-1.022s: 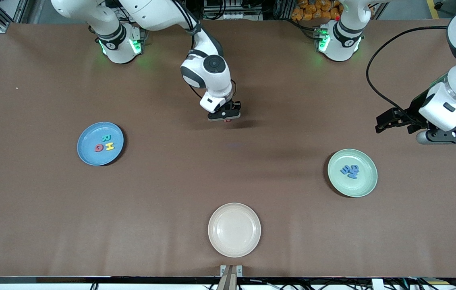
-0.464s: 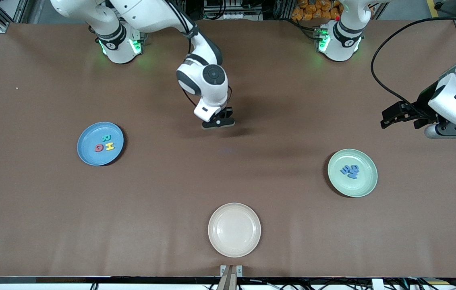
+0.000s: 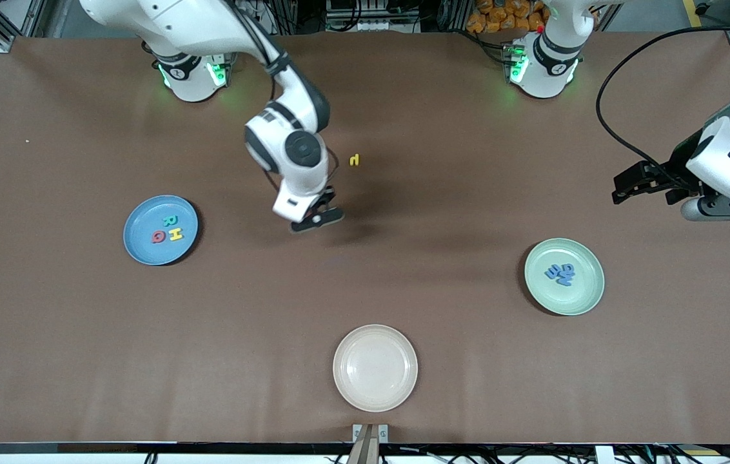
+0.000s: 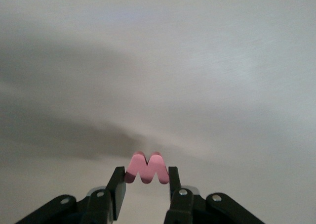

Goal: Sort uppercase to blue plate, lowercase to green plate
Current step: 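Carry the pink m with the right gripper to the blue plate, then release the m on the blue plate while the left gripper reaches the yellow u, then grasp the yellow u with the left gripper and lift it, then carry the yellow u with the left gripper to the green plate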

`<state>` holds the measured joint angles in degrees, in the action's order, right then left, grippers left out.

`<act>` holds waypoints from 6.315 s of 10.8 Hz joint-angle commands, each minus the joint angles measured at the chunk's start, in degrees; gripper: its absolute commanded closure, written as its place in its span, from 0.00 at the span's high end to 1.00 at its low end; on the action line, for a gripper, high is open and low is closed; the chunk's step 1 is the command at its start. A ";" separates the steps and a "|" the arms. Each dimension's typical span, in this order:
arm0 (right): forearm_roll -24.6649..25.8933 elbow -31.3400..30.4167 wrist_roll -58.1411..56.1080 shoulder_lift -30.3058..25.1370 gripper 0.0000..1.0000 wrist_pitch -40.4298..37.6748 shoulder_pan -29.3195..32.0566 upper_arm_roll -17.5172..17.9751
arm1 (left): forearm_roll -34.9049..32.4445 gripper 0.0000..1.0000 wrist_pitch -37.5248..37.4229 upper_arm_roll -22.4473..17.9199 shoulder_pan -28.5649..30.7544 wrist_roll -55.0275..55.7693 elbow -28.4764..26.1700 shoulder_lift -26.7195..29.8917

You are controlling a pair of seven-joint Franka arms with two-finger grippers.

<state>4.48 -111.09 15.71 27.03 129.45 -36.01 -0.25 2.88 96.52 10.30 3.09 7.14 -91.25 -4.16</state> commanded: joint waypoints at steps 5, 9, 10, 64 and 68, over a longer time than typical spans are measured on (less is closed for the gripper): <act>-2.81 -3.43 -32.20 -3.56 0.24 -9.02 0.59 -20.20 | -1.29 1.00 -1.42 0.07 0.52 0.77 0.63 0.64; -3.69 -8.70 -45.13 -6.20 0.27 -12.02 1.11 -29.17 | -1.29 1.00 -2.83 -0.11 0.60 0.77 1.07 0.82; -3.69 -8.87 -48.46 -5.77 0.27 -12.21 1.55 -31.28 | -1.56 1.00 -2.92 -0.11 0.52 0.77 1.33 0.73; -5.80 16.00 -19.67 -28.88 1.00 -35.94 42.42 1.31 | -21.33 0.61 43.49 13.95 -44.84 69.15 -14.75 -35.30; -5.80 16.00 -19.67 -28.79 1.00 -35.15 42.25 1.31 | -21.25 0.28 43.58 13.60 -44.31 68.97 -14.57 -35.91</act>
<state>-1.22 -94.22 -4.49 -1.04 93.60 5.25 0.17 -16.95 139.11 24.01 -41.57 76.26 -105.59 -39.66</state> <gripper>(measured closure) 0.000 0.714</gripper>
